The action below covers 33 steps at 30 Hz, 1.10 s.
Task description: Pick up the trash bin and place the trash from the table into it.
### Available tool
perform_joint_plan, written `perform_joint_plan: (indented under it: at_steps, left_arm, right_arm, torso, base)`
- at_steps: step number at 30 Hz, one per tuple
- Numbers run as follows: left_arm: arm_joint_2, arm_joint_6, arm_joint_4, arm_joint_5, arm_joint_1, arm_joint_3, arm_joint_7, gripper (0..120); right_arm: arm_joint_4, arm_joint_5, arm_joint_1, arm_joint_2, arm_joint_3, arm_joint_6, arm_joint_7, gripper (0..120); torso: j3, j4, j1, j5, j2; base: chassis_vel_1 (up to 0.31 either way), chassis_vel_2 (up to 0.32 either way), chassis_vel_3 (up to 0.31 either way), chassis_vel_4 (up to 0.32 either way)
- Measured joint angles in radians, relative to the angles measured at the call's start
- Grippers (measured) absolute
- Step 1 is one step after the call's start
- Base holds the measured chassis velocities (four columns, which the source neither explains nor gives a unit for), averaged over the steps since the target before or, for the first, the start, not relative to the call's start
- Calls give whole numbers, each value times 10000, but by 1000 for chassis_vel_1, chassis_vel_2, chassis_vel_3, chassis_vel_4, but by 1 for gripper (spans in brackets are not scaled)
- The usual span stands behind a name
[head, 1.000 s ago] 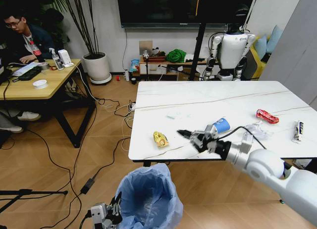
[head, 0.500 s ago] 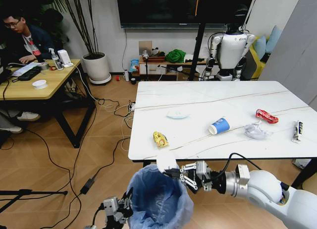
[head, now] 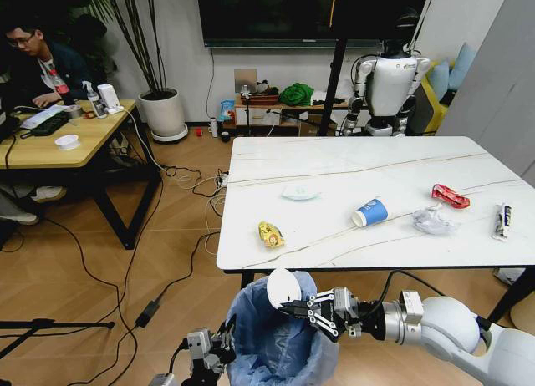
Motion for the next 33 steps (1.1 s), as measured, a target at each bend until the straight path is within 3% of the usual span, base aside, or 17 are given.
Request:
perform_joint_plan:
  at_steps: [12,15,19,22,27,33]
  left_arm:
    - [35,16,-200,137,313,-206,-40,0]
    - [56,-7,-311,251,606,-422,-32,0]
    - [86,-16,-393,272,715,-534,-13,0]
    - [298,-8,-515,263,905,-762,6,0]
    - [312,-23,-646,287,1217,-1003,61,0]
    - [159,-131,-978,458,1698,-1425,138,0]
  right_arm:
    - [95,410,452,-92,187,-230,593,51]
    - [-211,877,1344,278,103,-421,2315,67]
    - [-515,892,1781,558,-67,-438,3283,77]
    - [-1273,884,2260,1319,-240,-723,4198,94]
    - [-1898,951,2968,2103,-860,-1222,4562,100]
    - [-2915,901,4676,3342,-2504,-1795,5237,100]
  torso:
    - [0,-1,0,1,0]
    - [0,2,0,0,0]
    - [0,3,0,2,0]
    - [0,-6,1,0,0]
    - [0,0,0,0,0]
    - [1,3,1,-1,-1]
  base:
    - [0,0,0,0]
    - [0,0,0,0]
    - [0,0,0,0]
    - [0,0,0,0]
    - [0,0,0,0]
    - [0,0,0,0]
